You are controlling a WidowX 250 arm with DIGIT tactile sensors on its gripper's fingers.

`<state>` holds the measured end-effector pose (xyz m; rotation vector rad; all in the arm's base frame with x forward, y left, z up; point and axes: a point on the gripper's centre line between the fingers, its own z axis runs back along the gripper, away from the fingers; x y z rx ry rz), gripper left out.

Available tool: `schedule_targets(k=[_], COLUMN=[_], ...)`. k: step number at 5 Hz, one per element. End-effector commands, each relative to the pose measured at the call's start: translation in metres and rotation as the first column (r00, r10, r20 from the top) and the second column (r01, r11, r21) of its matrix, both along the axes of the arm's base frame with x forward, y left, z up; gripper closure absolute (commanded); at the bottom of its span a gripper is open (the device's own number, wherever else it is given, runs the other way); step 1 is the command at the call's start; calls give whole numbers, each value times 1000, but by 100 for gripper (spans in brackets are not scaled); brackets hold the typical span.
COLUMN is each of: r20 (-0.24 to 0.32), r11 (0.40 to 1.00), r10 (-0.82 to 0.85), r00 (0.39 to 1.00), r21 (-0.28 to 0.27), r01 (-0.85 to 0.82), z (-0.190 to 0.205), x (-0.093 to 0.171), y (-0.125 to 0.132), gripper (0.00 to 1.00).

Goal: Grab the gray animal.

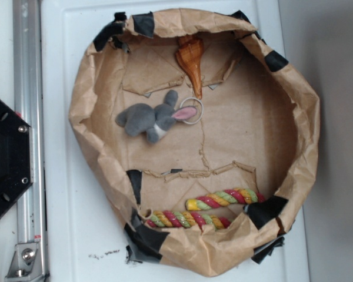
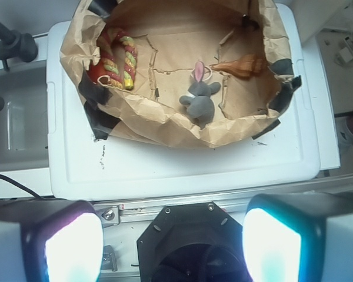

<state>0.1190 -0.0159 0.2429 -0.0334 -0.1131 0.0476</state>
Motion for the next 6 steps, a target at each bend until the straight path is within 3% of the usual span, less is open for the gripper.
schedule_targets(k=[1,2,3,4,6], r20=[0,78,104,60,-80], r11=[1000,998,999,999,989], r10=[0,66,39,27,-22], r00=[1000,995,994,998,997], r21=[0,-21,-23,35,141], r01=[0,-64,-36,-29,33], z=[0,-30,-48,-83,-173], x=[0,49,91,113,107], y=[0,20,19,25,34], gripper=[0,0,0,0,0])
